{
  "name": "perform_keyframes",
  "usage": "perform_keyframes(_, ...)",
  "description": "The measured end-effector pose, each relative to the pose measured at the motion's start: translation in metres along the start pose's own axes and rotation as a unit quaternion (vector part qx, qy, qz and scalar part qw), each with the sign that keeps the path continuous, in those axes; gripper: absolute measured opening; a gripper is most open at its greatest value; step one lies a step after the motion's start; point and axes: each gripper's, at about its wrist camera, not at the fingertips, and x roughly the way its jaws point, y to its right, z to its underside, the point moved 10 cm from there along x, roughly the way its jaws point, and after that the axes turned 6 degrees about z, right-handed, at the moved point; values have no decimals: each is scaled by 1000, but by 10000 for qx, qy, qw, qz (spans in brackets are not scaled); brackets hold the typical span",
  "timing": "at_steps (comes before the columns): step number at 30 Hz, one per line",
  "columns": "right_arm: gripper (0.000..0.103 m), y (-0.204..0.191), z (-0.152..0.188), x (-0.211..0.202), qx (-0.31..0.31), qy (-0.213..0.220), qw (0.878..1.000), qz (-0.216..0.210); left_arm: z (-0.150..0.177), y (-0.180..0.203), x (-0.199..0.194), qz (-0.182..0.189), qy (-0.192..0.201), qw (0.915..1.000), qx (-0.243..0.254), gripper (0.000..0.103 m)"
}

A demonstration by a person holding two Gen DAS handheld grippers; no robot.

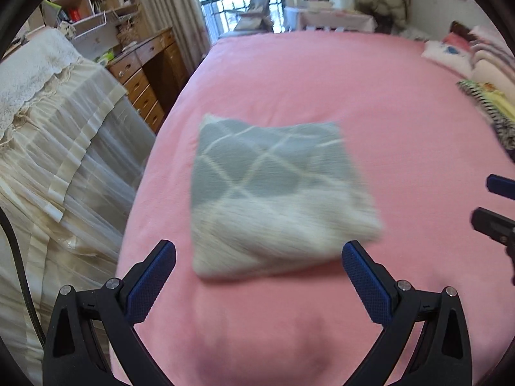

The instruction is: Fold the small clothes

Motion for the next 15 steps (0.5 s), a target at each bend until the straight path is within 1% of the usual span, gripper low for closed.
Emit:
perform_keyframes(4, 69, 26, 26, -50, 303, -31, 9994, 193, 10, 46, -53, 121, 197, 9997, -64, 103)
perform_keyframes(6, 69, 38, 38, -72, 496, -7, 9982, 326, 15, 69, -84, 258, 361, 9988, -210, 103)
perform_keyframes(11, 69, 66, 74, -129, 997, 249, 9922, 701, 38, 99, -138, 174, 489, 9969, -593, 103)
perform_keyframes(13, 69, 71, 90, -147, 1119, 289, 9899, 825, 51, 109, -157, 170, 511, 9959, -722, 103)
perform_keyframes(15, 70, 73, 105, -164, 1167, 313, 9882, 937, 62, 120, -175, 196, 540, 9956, -746, 103)
